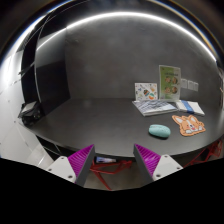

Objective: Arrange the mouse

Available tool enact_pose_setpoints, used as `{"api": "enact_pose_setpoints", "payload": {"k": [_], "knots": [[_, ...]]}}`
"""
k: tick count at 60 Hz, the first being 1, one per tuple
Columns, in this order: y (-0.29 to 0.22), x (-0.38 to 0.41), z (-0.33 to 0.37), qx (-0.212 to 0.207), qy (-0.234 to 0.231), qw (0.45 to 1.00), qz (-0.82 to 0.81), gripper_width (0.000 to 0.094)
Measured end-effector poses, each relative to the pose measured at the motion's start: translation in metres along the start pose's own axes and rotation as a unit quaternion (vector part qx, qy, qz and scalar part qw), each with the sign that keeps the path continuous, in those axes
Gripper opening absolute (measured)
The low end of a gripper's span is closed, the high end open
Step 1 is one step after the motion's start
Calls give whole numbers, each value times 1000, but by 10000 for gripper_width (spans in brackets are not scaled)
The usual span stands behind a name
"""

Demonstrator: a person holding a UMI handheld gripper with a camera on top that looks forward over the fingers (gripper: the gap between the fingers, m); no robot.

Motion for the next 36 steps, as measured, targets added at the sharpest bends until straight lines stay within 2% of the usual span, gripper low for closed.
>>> {"api": "enact_pose_setpoints", "payload": {"k": [9, 19, 24, 30, 32, 36], "knots": [[10, -38, -8, 9, 30, 999, 19, 819], [25, -126, -40, 13, 84, 995, 51, 815], [40, -170, -59, 28, 99, 992, 70, 815], [54, -202, -82, 44, 84, 993, 73, 819], [48, -205, -91, 30, 68, 995, 62, 809], [42, -209, -109, 25, 37, 997, 57, 813]]}}
Point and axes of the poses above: the point between the fingertips, and its own axes, seen from behind it with the camera up: x to the left, y down, z backward, against the way the camera looks, the point moved 5 cm from there along z, backward, against the way the camera looks, and after that the axes turned 4 degrees about z, right-handed, at the moved point
